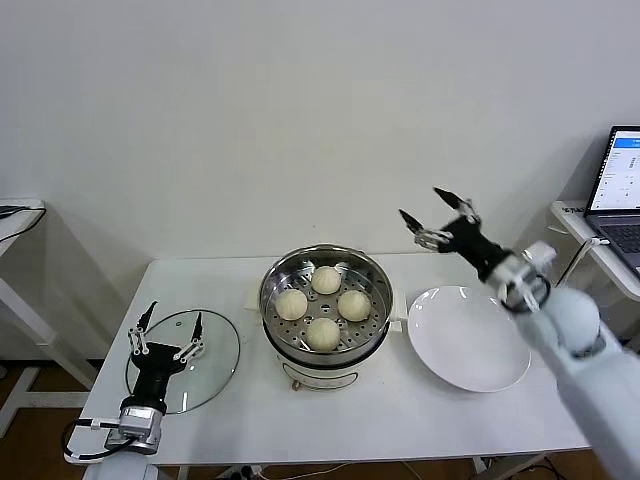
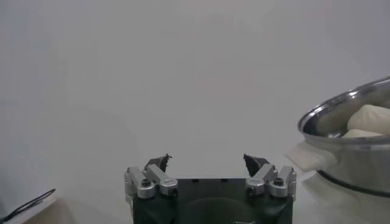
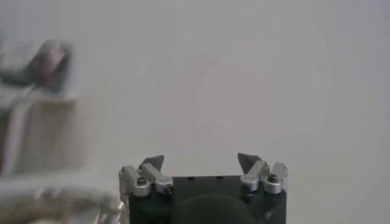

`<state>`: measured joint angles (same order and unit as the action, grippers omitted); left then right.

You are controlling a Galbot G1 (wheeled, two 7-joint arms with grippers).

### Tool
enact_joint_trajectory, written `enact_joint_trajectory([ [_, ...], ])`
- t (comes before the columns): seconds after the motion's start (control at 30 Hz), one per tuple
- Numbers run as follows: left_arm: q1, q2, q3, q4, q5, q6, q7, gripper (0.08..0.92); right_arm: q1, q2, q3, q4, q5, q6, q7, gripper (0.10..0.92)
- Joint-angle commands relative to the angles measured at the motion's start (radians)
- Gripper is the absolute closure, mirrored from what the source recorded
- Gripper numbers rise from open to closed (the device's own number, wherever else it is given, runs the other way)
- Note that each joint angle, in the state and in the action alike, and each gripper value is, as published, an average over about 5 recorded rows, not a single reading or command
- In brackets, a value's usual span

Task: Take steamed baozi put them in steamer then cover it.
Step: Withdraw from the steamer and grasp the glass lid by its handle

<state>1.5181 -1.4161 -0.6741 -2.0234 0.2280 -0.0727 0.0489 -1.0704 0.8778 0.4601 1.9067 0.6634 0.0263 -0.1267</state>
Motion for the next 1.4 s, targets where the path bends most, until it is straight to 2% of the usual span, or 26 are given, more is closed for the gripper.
enact_joint_trajectory([
  [0.03, 0.001, 0.011, -0.001, 0.047, 0.062, -0.058, -0.015, 0.177, -0.467, 0.373, 0.244, 0.159, -0.121, 0.233, 0.196, 0.203],
  [0.27, 0.01, 0.025, -0.001, 0.149, 0.38, -0.17, -0.077, 0.177, -0.483, 0.465, 0.172, 0.146, -0.178, 0.282, 0.198, 0.203],
  [0.47, -0.014, 0.049, -0.042, 0.314, 0.855, -0.253, -0.225, 0.177, -0.455, 0.479, 0.131, 0.116, -0.202, 0.283, 0.199, 0.203],
  [0.67, -0.036, 0.068, -0.094, 0.433, 1.134, -0.269, -0.329, 0.177, -0.439, 0.483, 0.119, 0.09, -0.21, 0.284, 0.199, 0.203],
  [0.93, -0.084, 0.077, -0.119, 0.519, 1.238, -0.257, -0.369, 0.177, -0.428, 0.487, 0.102, 0.08, -0.215, 0.283, 0.198, 0.203],
  [1.4, -0.164, 0.075, -0.095, 0.559, 1.246, -0.219, -0.37, 0.177, -0.429, 0.492, 0.09, 0.07, -0.23, 0.288, 0.196, 0.203],
])
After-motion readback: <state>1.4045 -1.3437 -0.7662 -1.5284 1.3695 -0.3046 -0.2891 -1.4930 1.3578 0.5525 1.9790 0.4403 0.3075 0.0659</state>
